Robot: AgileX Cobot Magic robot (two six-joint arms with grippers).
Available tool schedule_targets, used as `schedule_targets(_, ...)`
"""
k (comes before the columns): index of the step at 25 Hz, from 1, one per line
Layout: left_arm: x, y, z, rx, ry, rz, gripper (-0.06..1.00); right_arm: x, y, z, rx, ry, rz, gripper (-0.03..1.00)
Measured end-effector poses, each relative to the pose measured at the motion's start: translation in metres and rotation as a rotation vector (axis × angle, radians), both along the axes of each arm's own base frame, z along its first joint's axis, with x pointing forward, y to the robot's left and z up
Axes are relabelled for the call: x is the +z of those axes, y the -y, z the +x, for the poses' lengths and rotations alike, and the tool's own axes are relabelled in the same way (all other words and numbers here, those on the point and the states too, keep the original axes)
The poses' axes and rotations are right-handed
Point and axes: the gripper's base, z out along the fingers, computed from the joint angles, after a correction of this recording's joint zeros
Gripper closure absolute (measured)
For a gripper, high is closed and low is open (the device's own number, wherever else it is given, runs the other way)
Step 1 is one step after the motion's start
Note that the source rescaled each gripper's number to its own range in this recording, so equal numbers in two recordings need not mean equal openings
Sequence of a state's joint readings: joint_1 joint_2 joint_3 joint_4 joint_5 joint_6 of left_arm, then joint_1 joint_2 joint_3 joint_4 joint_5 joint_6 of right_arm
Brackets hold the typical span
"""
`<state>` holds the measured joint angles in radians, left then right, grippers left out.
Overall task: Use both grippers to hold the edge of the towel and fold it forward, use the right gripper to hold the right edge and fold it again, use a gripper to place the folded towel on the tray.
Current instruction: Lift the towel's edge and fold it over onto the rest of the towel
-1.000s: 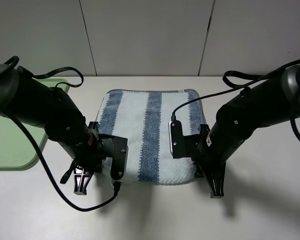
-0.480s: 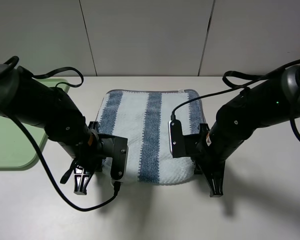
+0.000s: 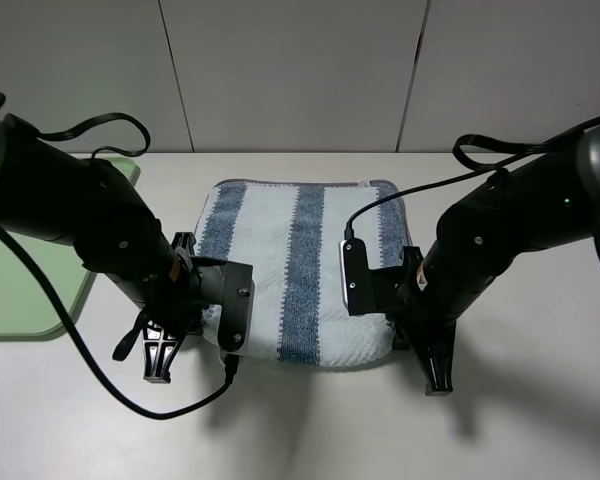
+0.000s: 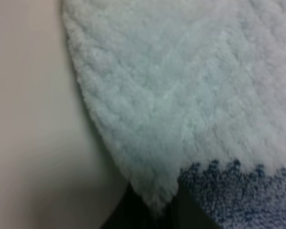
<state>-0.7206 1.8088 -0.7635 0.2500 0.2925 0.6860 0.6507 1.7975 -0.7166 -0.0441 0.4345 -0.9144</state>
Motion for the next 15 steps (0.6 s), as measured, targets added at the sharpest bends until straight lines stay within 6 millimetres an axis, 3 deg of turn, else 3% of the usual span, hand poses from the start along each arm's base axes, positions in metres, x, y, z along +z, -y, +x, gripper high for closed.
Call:
schedule_targets(7, 0.013, -0.003, -0.003, 0.035, -0.003, 0.001, 0.94, 0.017, 0.004, -0.005, -0.005, -0.005, -0.004, 0.97)
schedule_targets(15, 0.041, -0.006, -0.01, 0.078, 0.02, -0.048, 0.94, 0.034, 0.008, -0.011, -0.021, -0.018, -0.001, 0.97)
